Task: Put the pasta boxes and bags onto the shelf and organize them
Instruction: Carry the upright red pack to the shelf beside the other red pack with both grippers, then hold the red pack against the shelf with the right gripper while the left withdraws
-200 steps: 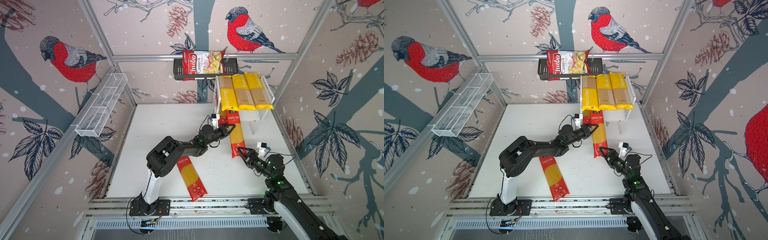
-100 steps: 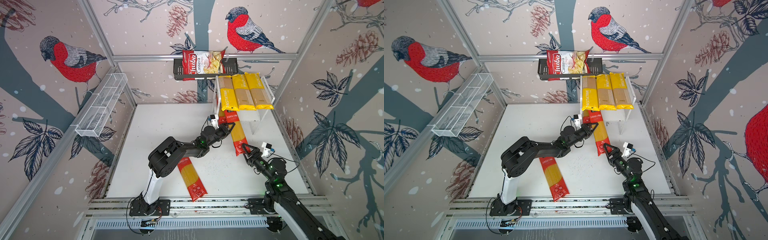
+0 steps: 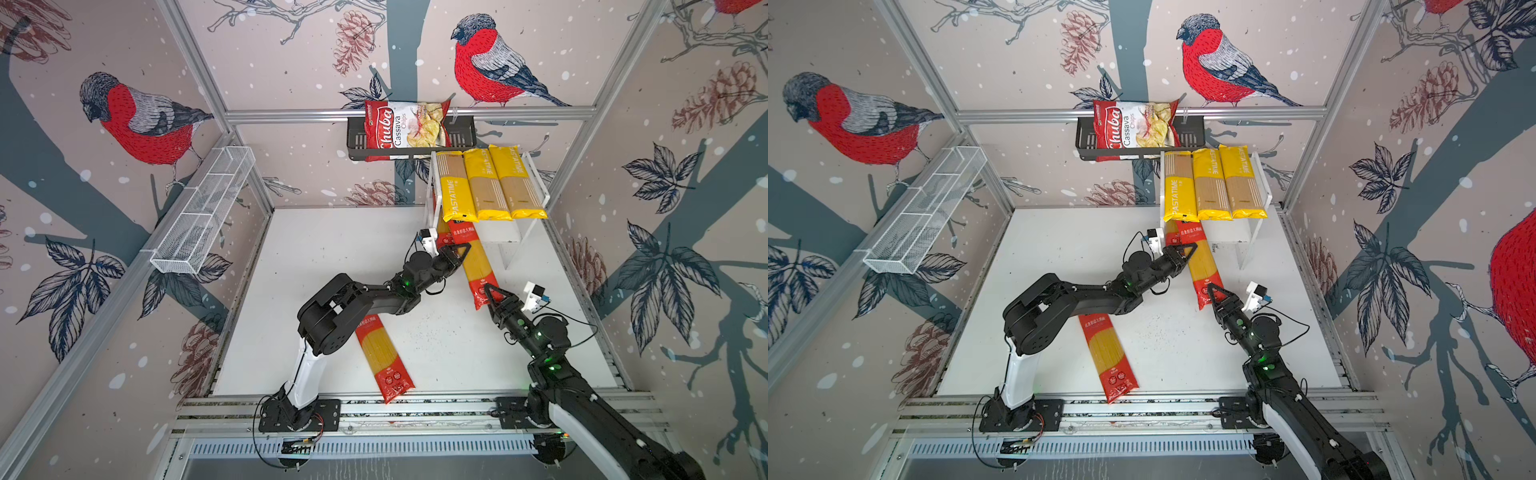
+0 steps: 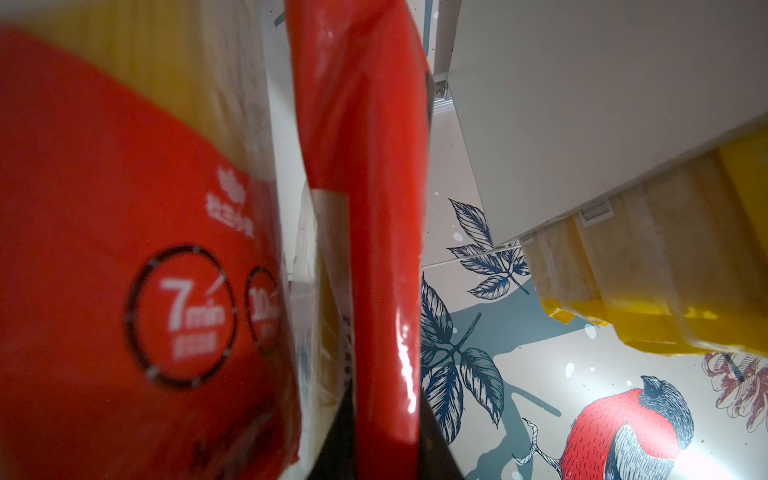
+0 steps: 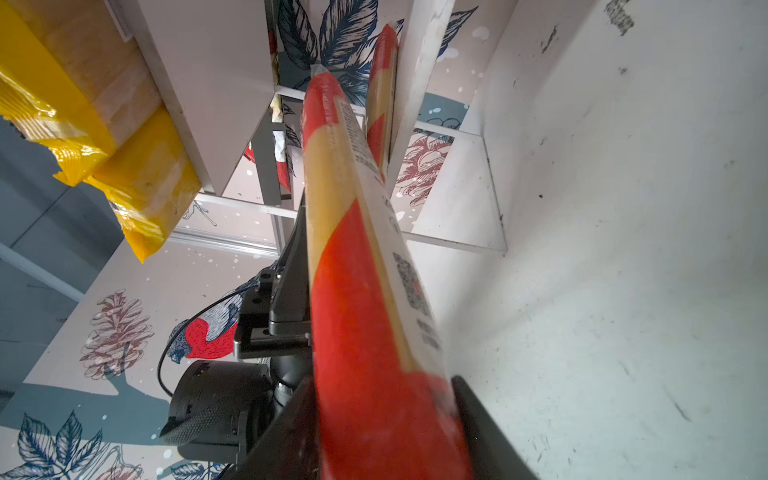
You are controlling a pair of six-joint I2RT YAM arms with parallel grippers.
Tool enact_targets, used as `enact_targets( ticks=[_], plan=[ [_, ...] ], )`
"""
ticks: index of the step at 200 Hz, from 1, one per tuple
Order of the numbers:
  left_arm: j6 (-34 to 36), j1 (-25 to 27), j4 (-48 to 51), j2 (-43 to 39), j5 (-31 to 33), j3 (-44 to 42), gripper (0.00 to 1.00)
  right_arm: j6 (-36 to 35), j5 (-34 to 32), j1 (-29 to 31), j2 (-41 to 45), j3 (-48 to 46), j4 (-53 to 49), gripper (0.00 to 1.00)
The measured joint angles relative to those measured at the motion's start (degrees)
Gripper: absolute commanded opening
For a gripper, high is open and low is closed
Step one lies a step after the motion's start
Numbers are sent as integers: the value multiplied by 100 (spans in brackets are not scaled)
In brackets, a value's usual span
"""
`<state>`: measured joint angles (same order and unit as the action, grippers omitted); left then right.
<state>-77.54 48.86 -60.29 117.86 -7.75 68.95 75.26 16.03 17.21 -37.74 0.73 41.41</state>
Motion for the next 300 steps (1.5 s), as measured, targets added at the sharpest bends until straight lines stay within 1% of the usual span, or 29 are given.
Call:
enact_targets(
  ticks=[17,37,45,71,94,113,134,186,223,254,286,300],
  plan=[
    [31,0,68,0,11,37,25,2,-59,7,-74,2,105,34],
    [66,0,76,0,31,48,28,0,-138,17,-203,59,177,26],
    [118,0,90,0,28,48,31,-4,-201,26,-240,79,201,24],
    [114,-2,94,-4,24,42,39,-4,-293,37,-374,87,442,22],
    [122,-22,94,-81,-4,-74,45,2,-358,37,-442,157,455,21],
    [136,-37,94,-184,-24,-177,49,-9,-402,17,-529,256,479,19],
    [199,-37,94,-374,-107,-378,50,2,-426,-63,-697,361,525,18],
    [739,66,127,-1333,-238,-1497,51,7,-828,-192,-1246,601,610,18],
    [1093,70,402,-2103,-98,-2380,51,4,-1040,-201,-1843,927,807,20],
    [1434,92,693,-2732,120,-2999,52,4,-1126,-210,-2459,1384,911,26],
    [1587,118,1003,-3101,374,-3447,52,13,-1150,-118,-3174,1832,1189,29],
    [1670,122,1154,-3254,485,-3517,52,133,-1156,-52,-3519,1969,1362,34]
  ],
)
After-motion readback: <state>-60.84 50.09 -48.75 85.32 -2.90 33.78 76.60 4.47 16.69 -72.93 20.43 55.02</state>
